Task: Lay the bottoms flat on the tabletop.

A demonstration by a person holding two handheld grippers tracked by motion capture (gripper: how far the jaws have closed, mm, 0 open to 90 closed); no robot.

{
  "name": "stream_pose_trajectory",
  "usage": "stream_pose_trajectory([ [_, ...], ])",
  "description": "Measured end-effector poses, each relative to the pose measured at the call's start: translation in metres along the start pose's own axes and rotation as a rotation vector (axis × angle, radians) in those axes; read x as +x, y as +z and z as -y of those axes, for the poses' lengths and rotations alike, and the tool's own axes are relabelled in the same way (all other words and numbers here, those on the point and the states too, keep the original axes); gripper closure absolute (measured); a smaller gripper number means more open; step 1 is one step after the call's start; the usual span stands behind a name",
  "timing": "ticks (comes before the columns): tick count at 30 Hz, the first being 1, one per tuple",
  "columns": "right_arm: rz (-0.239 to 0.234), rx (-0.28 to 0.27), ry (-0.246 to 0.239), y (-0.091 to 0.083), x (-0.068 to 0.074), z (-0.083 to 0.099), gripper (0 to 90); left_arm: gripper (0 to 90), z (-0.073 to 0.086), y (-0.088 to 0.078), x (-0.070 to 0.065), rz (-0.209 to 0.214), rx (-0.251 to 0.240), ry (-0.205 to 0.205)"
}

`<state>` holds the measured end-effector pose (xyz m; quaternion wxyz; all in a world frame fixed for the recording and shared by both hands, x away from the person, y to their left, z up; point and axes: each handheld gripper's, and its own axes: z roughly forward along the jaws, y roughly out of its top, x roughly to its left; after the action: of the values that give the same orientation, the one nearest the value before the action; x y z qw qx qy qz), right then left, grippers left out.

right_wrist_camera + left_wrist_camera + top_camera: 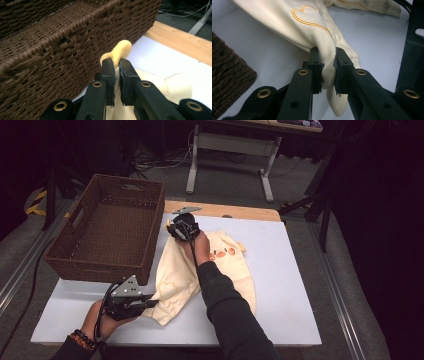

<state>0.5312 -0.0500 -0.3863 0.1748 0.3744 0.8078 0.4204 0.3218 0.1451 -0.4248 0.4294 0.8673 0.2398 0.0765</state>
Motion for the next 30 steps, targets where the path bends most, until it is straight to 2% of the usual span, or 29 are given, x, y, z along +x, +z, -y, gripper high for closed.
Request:
stream_pose_trajectory([
  [5, 0.008, -0.023, -0.004, -0.017, -0.006, 0.000, 83.7, 78.8, -0.007, -0.001, -0.005, 0.025, -0.061, 0.001],
  [9, 0.012, -0.034, -0.010, -0.031, -0.011, 0.002, 83.7, 79.0, -0.017, 0.001, -0.012, 0.054, -0.104, 0.023],
  [13, 0.025, -0.044, -0.016, -0.046, -0.018, 0.004, 83.7, 79.1, -0.029, 0.007, -0.020, 0.093, -0.144, 0.035],
  [18, 0.036, -0.060, -0.006, -0.066, -0.033, 0.007, 83.6, 79.2, -0.046, 0.017, -0.030, 0.120, -0.184, 0.067],
  [24, 0.053, -0.080, 0.019, -0.086, -0.055, 0.014, 83.6, 79.1, -0.068, 0.034, -0.039, 0.153, -0.196, 0.108],
  [28, 0.062, -0.090, 0.051, -0.097, -0.068, 0.020, 83.6, 79.1, -0.082, 0.049, -0.045, 0.179, -0.198, 0.120],
  [30, 0.074, -0.090, 0.051, -0.102, -0.074, 0.024, 83.6, 79.1, -0.088, 0.057, -0.048, 0.192, -0.201, 0.125],
])
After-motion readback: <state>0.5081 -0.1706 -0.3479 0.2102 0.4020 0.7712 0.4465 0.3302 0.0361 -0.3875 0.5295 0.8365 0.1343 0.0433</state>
